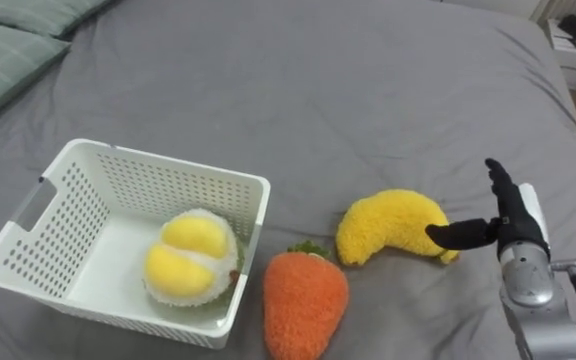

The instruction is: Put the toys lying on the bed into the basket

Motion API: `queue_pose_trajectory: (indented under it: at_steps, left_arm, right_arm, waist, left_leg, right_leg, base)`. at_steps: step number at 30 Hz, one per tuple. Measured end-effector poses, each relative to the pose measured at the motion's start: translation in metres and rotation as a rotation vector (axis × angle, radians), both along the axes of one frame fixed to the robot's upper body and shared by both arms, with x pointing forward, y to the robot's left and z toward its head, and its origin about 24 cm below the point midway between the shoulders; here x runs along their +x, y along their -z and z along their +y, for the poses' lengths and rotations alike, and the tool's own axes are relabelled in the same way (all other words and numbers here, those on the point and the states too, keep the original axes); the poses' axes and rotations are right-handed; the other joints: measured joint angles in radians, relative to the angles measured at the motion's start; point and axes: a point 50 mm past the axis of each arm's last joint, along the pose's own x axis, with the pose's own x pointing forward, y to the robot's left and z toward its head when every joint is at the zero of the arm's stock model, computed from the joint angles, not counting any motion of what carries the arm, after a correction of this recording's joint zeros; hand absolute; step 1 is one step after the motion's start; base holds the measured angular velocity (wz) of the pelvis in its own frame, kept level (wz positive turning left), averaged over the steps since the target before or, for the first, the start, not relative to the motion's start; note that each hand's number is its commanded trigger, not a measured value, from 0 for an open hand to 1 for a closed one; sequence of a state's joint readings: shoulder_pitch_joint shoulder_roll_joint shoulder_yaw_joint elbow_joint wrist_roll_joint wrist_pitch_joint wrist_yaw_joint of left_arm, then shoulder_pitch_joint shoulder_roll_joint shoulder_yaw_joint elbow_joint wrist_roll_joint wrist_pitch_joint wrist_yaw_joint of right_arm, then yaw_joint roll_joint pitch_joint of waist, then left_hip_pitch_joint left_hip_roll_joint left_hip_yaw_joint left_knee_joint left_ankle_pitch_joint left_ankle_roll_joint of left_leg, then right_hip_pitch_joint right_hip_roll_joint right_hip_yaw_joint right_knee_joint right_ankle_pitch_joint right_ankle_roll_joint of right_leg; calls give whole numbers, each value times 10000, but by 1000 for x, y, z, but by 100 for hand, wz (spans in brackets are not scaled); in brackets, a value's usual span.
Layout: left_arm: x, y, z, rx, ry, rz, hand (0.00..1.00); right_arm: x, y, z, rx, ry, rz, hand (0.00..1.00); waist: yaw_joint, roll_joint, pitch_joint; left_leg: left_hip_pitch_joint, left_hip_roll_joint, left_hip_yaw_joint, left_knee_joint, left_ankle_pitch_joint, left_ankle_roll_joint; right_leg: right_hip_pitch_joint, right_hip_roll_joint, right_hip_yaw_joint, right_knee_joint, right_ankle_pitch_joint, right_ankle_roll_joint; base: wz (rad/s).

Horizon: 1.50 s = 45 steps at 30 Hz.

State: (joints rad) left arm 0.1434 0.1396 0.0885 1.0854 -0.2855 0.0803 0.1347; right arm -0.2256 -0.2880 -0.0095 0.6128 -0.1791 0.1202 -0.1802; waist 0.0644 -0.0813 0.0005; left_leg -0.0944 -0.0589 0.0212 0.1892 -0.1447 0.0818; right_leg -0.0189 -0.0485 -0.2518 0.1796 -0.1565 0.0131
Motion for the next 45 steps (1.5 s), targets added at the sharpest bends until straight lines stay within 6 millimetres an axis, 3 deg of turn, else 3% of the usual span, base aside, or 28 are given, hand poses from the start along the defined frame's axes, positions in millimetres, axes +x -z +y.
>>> queue_pose_trajectory:
  at_steps: [5, 7, 15, 23, 26, 28, 30, 31, 32, 45]
  left_arm:
    - [15, -2, 2, -107, 185, -276, 0]
    - [19, -2, 2, -205, 416, -275, 0]
    - [25, -2, 2, -223, 669, -249, 0]
    - [31, -2, 0, -567, 281, -381, 0]
    - [34, -1, -3, -729, 591, -403, 0]
    - [38, -2, -5, -794, 876, -469, 0]
    - [40, -2, -6, -791, 1066, -509, 0]
    - [42, -2, -6, -789, 1136, -566, 0]
    - [43, -2, -7, -788, 1206, -567, 0]
    - [53, -4, -9, -1009, 1317, -723, 0]
  right_arm:
    - [14, -1, 4, -25, -173, 124, 0]
    - [20, 1, 6, -169, -274, 471, 0]
    - [24, 4, 1, -642, -699, 974, 0]
    - [41, -6, -5, -1098, -666, 1287, 0]
    - [43, -9, -9, -1618, -668, 1419, 0]
    - [45, -11, -11, -1837, -503, 1408, 0]
    - [45, -12, -13, -2106, -484, 1453, 2]
    - [45, -12, -14, -2345, -517, 1515, 81]
    - [46, -12, -14, -2455, -544, 1557, 100]
    - [41, -12, -26, -4177, -813, 2175, 100]
  waist:
    - [254, -34, 29]
    - [295, -2, 102]
    - [720, 2, 127]
    - [867, -90, 268]
    - [1049, -73, 292]
    - [1136, -39, 365]
    - [1168, -35, 390]
    - [1221, -38, 401]
    - [1239, -33, 404]
    - [1362, 24, 466]
  left_leg:
    - [-607, 1, 15, 103, 56, 18]
    - [-780, -9, -67, 119, 59, 23]
    - [-1373, -22, -255, 142, 90, 5]
    - [-1793, -32, -278, 153, 159, -25]
    - [-1938, -26, -280, 164, 175, -32]
    - [-1997, -30, -317, 164, 189, -35]
    - [-2090, -36, -381, 164, 204, -42]
    - [-2143, -36, -387, 164, 211, -47]
    - [-2169, -38, -389, 165, 217, -51]
    - [-2243, -53, -538, 173, 231, -67]
  right_leg:
    - [-654, -24, -57, 67, 32, -28]
    - [-779, -46, -254, 53, 38, -26]
    - [-1327, -101, -358, 41, 36, -24]
    - [-1713, -101, -346, 23, 40, -29]
    - [-1865, -101, -352, 63, 40, -29]
    - [-1918, -107, -394, 67, 40, -29]
    - [-1979, -115, -504, 67, 40, -29]
    - [-2045, -118, -522, 79, 40, -29]
    - [-2075, -119, -533, 82, 40, -29]
    - [-2069, -122, -793, 55, 39, -29]
  base:
    - [1]
    - [10]
    - [7]
    - [0]
    - [0]
    - [3]
    - [11]
    - [7]
    - [0]
    - [3]
